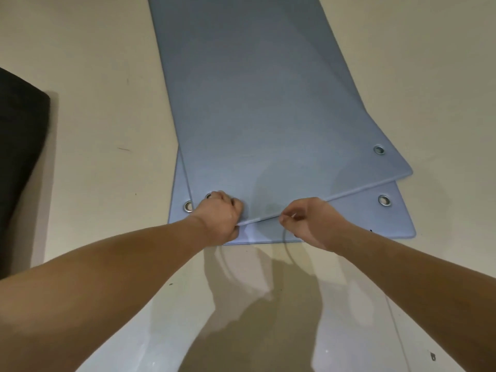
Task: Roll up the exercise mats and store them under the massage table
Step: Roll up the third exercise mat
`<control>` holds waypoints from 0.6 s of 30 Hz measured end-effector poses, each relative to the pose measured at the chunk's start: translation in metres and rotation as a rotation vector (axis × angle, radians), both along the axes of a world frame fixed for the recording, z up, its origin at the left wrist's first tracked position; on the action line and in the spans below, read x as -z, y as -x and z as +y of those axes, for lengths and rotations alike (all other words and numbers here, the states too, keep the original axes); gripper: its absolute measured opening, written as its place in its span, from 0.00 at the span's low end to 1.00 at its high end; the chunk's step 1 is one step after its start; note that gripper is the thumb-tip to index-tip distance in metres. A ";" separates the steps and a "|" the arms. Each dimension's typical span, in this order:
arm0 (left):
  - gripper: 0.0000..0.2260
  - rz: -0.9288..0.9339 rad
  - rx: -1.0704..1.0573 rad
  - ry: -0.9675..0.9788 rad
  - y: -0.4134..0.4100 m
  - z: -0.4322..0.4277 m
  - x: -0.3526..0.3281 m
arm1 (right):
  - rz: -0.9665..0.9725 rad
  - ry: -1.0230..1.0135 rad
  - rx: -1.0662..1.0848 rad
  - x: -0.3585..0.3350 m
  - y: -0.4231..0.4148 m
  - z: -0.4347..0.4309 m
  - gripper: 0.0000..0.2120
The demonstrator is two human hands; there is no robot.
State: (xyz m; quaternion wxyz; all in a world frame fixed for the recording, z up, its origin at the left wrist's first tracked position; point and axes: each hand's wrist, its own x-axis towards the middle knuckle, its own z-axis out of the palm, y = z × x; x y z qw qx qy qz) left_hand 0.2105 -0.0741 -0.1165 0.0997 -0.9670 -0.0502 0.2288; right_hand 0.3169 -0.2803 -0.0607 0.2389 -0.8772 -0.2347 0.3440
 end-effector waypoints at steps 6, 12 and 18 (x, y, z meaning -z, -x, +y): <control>0.09 -0.014 -0.072 0.062 -0.007 -0.009 -0.034 | -0.316 0.127 -0.243 -0.002 -0.006 -0.007 0.27; 0.09 -0.030 -0.173 0.185 0.036 0.040 -0.095 | -0.728 0.094 -0.576 -0.012 -0.002 -0.007 0.24; 0.14 0.022 -0.283 0.324 0.129 0.097 -0.126 | -0.838 0.159 -0.712 -0.009 0.009 -0.013 0.21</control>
